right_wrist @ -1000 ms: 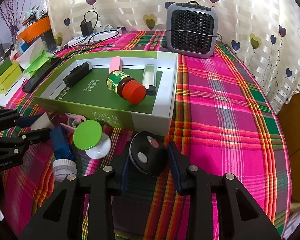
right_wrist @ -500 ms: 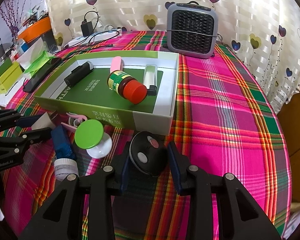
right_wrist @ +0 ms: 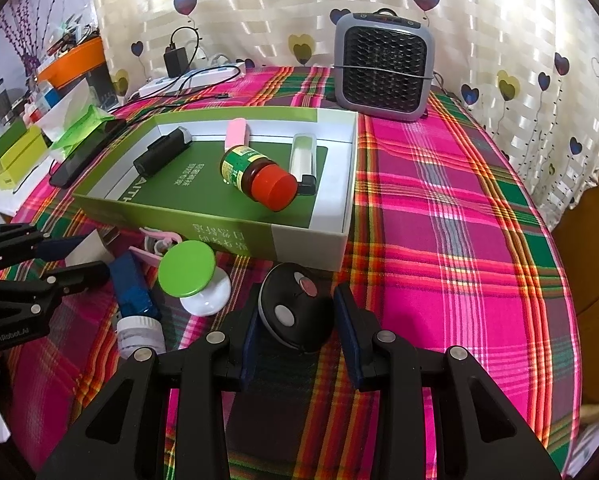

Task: Organize rigid objects
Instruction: 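Lift the white charger with left tool while right tool carries the black puck toward the box, then lower the white charger and black puck into the box with both tools side by side, then open left gripper releasing the charger while right gripper releases the puck in the box, then withdraw both tools from the box back toward the remaining items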

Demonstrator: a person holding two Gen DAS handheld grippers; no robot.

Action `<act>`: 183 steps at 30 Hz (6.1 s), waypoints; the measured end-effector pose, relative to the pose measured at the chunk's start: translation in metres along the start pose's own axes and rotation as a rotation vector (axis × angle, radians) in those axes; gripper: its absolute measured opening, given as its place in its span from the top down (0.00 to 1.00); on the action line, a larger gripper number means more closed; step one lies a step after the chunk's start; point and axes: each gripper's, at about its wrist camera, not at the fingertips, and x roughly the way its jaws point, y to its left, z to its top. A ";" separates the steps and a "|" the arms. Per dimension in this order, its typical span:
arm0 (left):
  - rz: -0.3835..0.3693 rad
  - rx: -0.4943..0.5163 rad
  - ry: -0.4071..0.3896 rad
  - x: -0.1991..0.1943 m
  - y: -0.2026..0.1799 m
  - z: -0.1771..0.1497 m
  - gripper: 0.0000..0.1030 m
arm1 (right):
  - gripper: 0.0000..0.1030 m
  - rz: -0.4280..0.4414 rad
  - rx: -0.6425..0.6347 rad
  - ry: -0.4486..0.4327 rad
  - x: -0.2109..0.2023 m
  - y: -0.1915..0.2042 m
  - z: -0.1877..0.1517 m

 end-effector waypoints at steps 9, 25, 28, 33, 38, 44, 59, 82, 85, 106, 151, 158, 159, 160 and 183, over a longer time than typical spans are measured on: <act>0.010 -0.009 -0.033 -0.017 -0.002 -0.003 0.69 | 0.65 0.005 -0.001 -0.026 -0.011 0.004 0.002; 0.042 -0.014 -0.100 -0.044 -0.004 0.000 0.69 | 0.65 0.019 -0.017 -0.077 -0.031 0.014 0.010; 0.044 -0.020 -0.108 -0.046 -0.002 0.001 0.69 | 0.65 0.024 -0.019 -0.085 -0.033 0.015 0.014; 0.048 -0.037 -0.124 -0.049 0.002 0.005 0.69 | 0.65 0.037 -0.034 -0.106 -0.037 0.019 0.024; 0.048 -0.064 -0.123 -0.045 0.009 0.008 0.69 | 0.65 0.070 -0.039 -0.122 -0.035 0.023 0.039; 0.051 -0.093 -0.128 -0.040 0.018 0.014 0.69 | 0.65 0.105 -0.050 -0.117 -0.025 0.030 0.058; 0.031 -0.117 -0.121 -0.019 0.027 0.033 0.69 | 0.65 0.184 -0.094 -0.067 0.017 0.051 0.103; 0.008 -0.163 -0.080 0.017 0.042 0.049 0.69 | 0.65 0.229 -0.109 0.086 0.094 0.066 0.135; 0.002 -0.170 -0.067 0.022 0.044 0.049 0.69 | 0.65 0.229 -0.120 0.093 0.098 0.069 0.136; 0.015 -0.166 -0.049 0.033 0.047 0.052 0.69 | 0.65 0.209 -0.154 0.125 0.114 0.078 0.136; 0.056 -0.135 -0.072 0.009 0.036 0.046 0.66 | 0.54 0.262 -0.098 0.090 0.088 0.079 0.130; 0.057 -0.144 -0.106 -0.010 0.034 0.038 0.66 | 0.54 0.275 -0.078 0.058 0.068 0.076 0.124; 0.056 -0.146 -0.108 -0.011 0.034 0.037 0.66 | 0.54 0.275 -0.074 0.052 0.065 0.075 0.122; 0.058 -0.150 -0.111 -0.014 0.034 0.036 0.66 | 0.54 0.274 -0.069 0.046 0.061 0.074 0.120; -0.005 -0.161 -0.137 -0.044 0.018 -0.001 0.66 | 0.54 0.196 0.010 -0.040 -0.015 0.044 0.040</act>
